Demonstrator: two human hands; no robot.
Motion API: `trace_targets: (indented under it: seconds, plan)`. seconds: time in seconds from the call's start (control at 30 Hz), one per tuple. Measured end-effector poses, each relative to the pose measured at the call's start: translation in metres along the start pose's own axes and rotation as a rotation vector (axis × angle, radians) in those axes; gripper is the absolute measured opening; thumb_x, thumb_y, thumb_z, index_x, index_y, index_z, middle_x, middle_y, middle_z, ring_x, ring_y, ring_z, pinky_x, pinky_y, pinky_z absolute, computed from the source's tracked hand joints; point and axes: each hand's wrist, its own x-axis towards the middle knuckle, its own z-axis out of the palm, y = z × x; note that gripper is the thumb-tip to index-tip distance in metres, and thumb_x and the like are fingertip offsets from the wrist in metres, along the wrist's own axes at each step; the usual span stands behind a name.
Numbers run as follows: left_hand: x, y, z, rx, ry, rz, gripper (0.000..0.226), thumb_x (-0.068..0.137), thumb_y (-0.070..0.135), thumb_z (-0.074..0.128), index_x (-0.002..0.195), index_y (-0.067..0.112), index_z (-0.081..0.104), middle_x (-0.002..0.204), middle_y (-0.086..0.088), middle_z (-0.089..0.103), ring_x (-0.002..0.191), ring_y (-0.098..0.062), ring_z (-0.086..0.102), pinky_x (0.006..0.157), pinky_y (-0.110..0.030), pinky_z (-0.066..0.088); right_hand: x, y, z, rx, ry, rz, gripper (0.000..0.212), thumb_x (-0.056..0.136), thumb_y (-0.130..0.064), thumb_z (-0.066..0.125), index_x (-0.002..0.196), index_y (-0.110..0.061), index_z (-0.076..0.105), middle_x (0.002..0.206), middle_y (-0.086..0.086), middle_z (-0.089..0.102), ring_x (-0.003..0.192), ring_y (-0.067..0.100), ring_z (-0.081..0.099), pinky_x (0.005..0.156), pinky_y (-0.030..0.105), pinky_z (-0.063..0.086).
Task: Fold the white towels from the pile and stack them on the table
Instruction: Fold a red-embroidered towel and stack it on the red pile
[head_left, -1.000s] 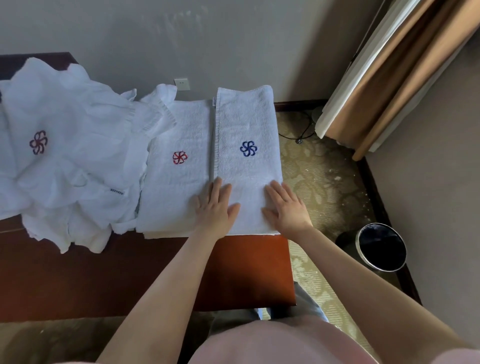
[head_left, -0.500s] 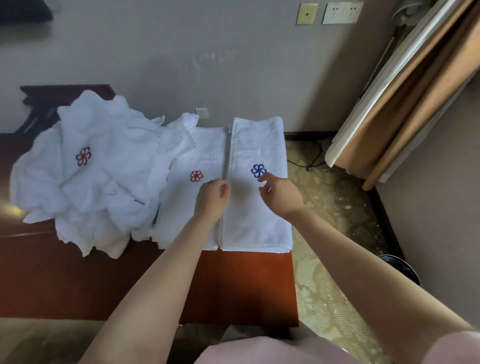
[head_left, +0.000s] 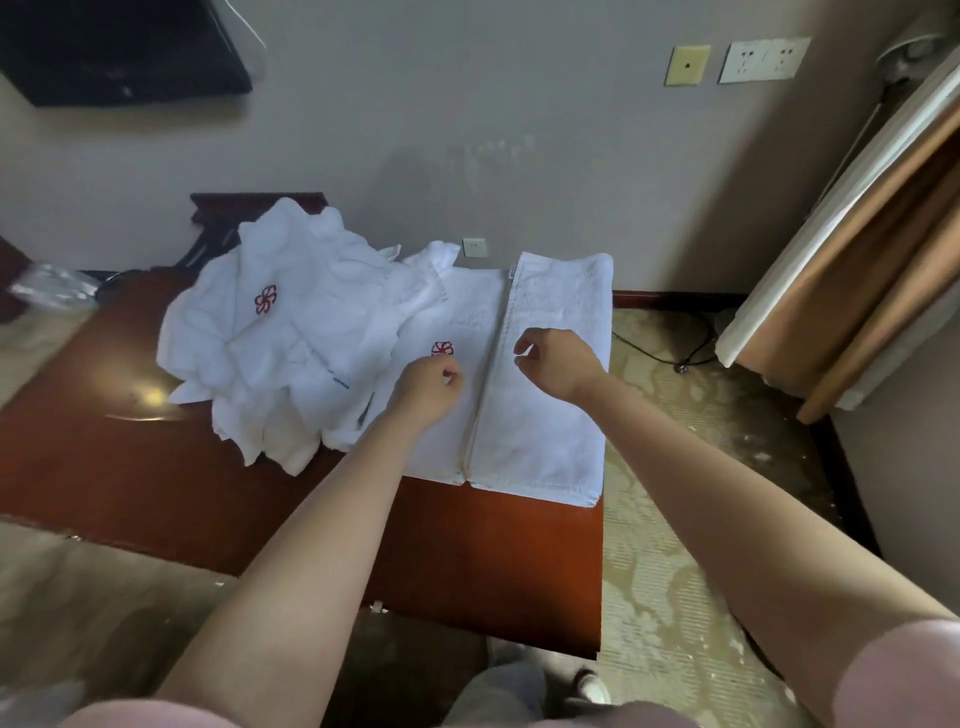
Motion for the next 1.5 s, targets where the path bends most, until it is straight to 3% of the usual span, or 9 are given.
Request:
trace_targets:
  seconds: [0.17, 0.43, 0.53, 0.67, 0.87, 1.03, 1.3, 1.4, 1.5]
  plan:
    - [0.0, -0.024, -0.038, 0.067, 0.177, -0.063, 0.029, 0.094, 0.019, 0.052, 0.119, 0.006, 0.061, 0.126, -0.01, 0.055, 0.116, -0.025, 0.051, 0.09, -0.026, 0.041, 0.008, -0.04, 0.015, 0.033, -0.017, -0.051, 0.026, 0.093, -0.021, 0.051, 0.116, -0.014, 0.061, 0.109, 0.004, 0.066, 0.1, 0.023, 0.06, 0.082, 0.032, 0.05]
    - [0.038, -0.094, -0.123, 0.025, 0.399, -0.101, 0.031, 0.092, 0.018, 0.056, 0.121, 0.006, 0.058, 0.134, -0.012, 0.045, 0.131, -0.028, 0.034, 0.098, -0.035, 0.041, 0.052, -0.119, 0.051, 0.01, 0.0, -0.085, 0.031, 0.093, -0.024, 0.054, 0.122, -0.015, 0.056, 0.115, 0.002, 0.063, 0.102, 0.022, 0.061, 0.084, 0.031, 0.047]
    - [0.054, -0.134, -0.149, 0.041, 0.371, -0.131, 0.033, 0.092, 0.02, 0.055, 0.122, 0.007, 0.057, 0.135, -0.013, 0.045, 0.126, -0.029, 0.037, 0.098, -0.037, 0.04, 0.077, -0.153, 0.071, 0.006, 0.02, -0.059, 0.035, 0.094, -0.025, 0.055, 0.128, -0.015, 0.053, 0.12, 0.003, 0.061, 0.101, 0.023, 0.062, 0.085, 0.033, 0.049]
    - [0.067, -0.186, -0.183, 0.079, 0.363, -0.191, 0.037, 0.092, 0.024, 0.056, 0.125, 0.009, 0.055, 0.134, -0.012, 0.043, 0.126, -0.03, 0.035, 0.1, -0.039, 0.038, 0.112, -0.195, 0.09, -0.036, 0.018, -0.035, 0.045, 0.094, -0.027, 0.056, 0.137, -0.018, 0.045, 0.132, 0.002, 0.054, 0.116, 0.018, 0.053, 0.066, 0.026, 0.045]
    - [0.081, -0.216, -0.214, 0.129, 0.318, -0.296, 0.054, 0.091, 0.032, 0.056, 0.14, 0.016, 0.039, 0.148, -0.009, 0.029, 0.134, -0.031, 0.024, 0.104, -0.043, 0.032, 0.147, -0.236, 0.12, -0.032, 0.018, -0.057, 0.052, 0.092, -0.026, 0.058, 0.139, -0.012, 0.042, 0.137, 0.009, 0.05, 0.124, 0.024, 0.048, 0.094, 0.031, 0.04]
    - [0.088, -0.229, -0.228, 0.081, 0.226, -0.329, 0.066, 0.09, 0.031, 0.059, 0.145, 0.011, 0.029, 0.145, -0.016, 0.03, 0.131, -0.034, 0.033, 0.102, -0.039, 0.035, 0.181, -0.269, 0.153, -0.014, 0.093, -0.088, 0.058, 0.091, -0.031, 0.059, 0.141, -0.011, 0.037, 0.144, 0.008, 0.039, 0.133, 0.027, 0.034, 0.1, 0.041, 0.039]
    - [0.125, -0.271, -0.252, 0.111, 0.053, -0.283, 0.063, 0.088, 0.038, 0.06, 0.141, 0.017, 0.035, 0.129, -0.008, 0.051, 0.108, -0.033, 0.057, 0.081, -0.035, 0.048, 0.228, -0.327, 0.201, -0.206, 0.36, 0.116, 0.081, 0.082, -0.058, 0.06, 0.14, -0.009, 0.031, 0.132, 0.006, 0.043, 0.124, 0.026, 0.039, 0.086, 0.039, 0.041]
    - [0.145, -0.29, -0.256, 0.048, -0.066, -0.18, 0.033, 0.091, 0.032, 0.053, 0.118, 0.014, 0.058, 0.11, -0.008, 0.063, 0.095, -0.029, 0.062, 0.077, -0.032, 0.052, 0.248, -0.34, 0.217, -0.293, 0.412, 0.323, 0.089, 0.082, -0.061, 0.057, 0.145, -0.008, 0.023, 0.127, 0.006, 0.047, 0.117, 0.027, 0.044, 0.081, 0.039, 0.041]
    - [0.159, -0.302, -0.268, -0.062, -0.131, -0.065, 0.025, 0.09, 0.032, 0.054, 0.092, 0.008, 0.06, 0.099, -0.014, 0.063, 0.084, -0.028, 0.062, 0.059, -0.028, 0.045, 0.263, -0.344, 0.222, -0.411, 0.465, 0.44, 0.064, 0.087, -0.049, 0.055, 0.134, -0.008, 0.038, 0.124, 0.009, 0.049, 0.113, 0.029, 0.045, 0.078, 0.037, 0.036]
